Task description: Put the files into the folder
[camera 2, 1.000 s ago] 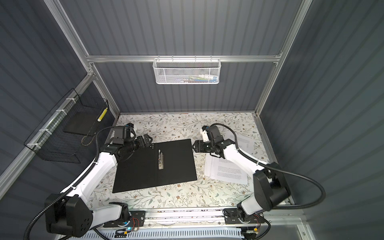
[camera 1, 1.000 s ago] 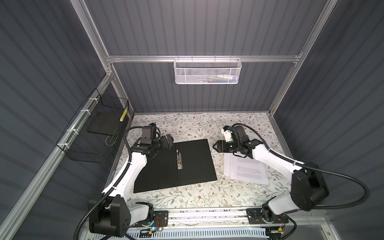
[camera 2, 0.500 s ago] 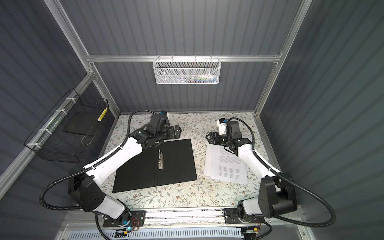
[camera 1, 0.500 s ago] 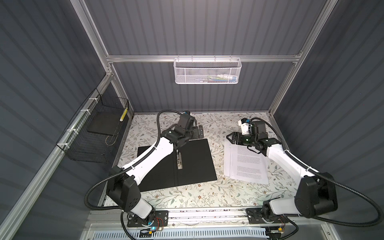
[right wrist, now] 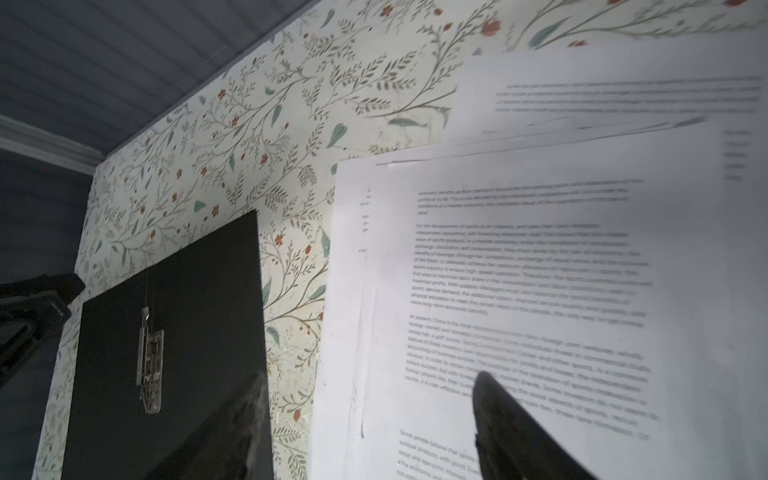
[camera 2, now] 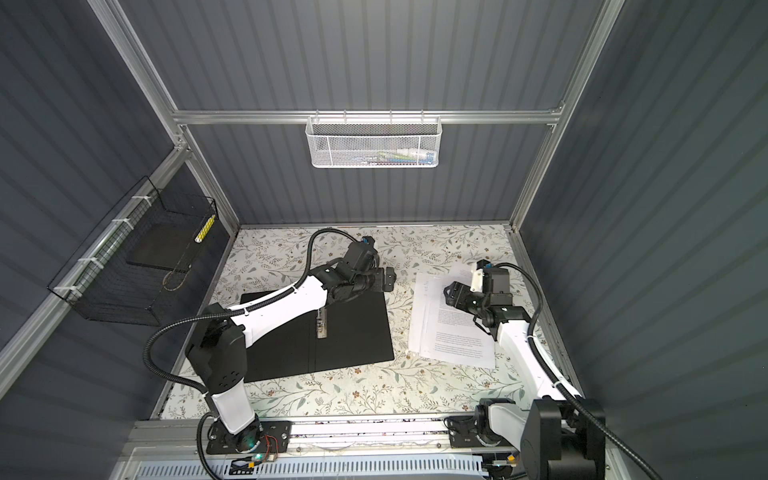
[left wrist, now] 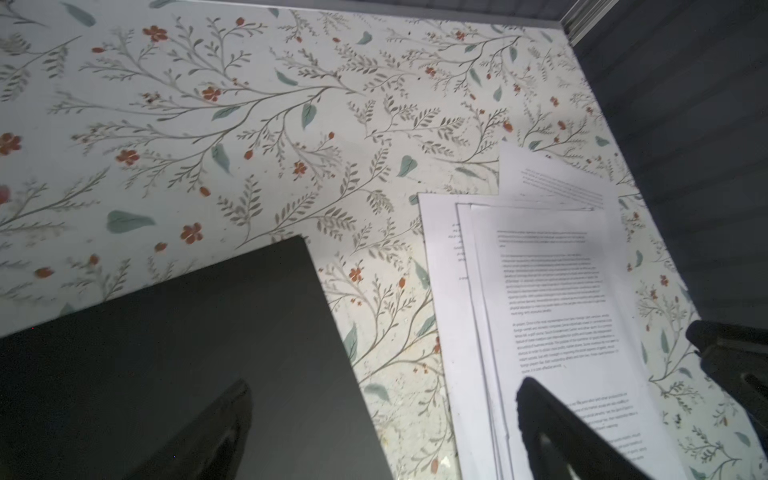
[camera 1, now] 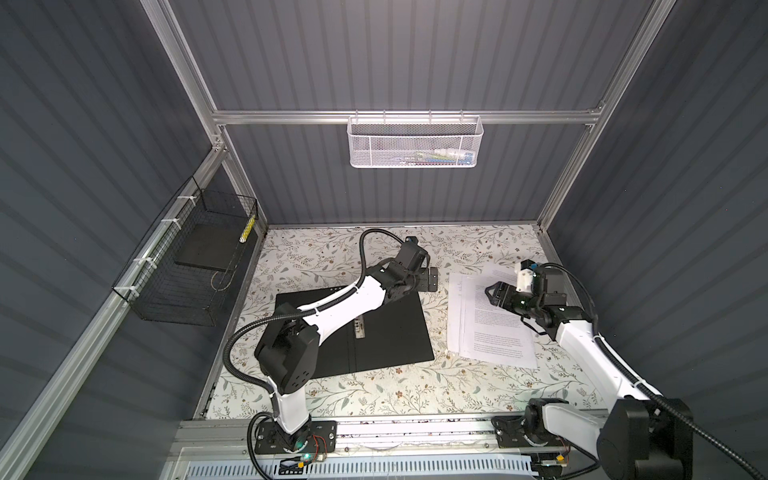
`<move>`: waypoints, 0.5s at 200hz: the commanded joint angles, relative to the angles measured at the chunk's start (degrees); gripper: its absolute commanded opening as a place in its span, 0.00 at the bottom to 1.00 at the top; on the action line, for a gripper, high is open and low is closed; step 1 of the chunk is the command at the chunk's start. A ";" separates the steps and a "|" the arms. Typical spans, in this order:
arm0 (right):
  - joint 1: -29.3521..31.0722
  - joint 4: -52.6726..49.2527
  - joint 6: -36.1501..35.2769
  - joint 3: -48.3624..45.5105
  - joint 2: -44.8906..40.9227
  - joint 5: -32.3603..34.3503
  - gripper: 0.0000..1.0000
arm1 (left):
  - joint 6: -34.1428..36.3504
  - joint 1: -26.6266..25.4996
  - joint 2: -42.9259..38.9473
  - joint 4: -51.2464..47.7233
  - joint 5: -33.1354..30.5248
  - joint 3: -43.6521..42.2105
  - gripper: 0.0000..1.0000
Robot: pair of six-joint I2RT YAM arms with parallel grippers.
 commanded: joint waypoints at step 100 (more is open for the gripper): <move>-5.01 7.28 -3.70 -5.19 -5.96 -6.66 0.75 | 4.65 -0.55 10.04 1.92 2.57 5.61 0.99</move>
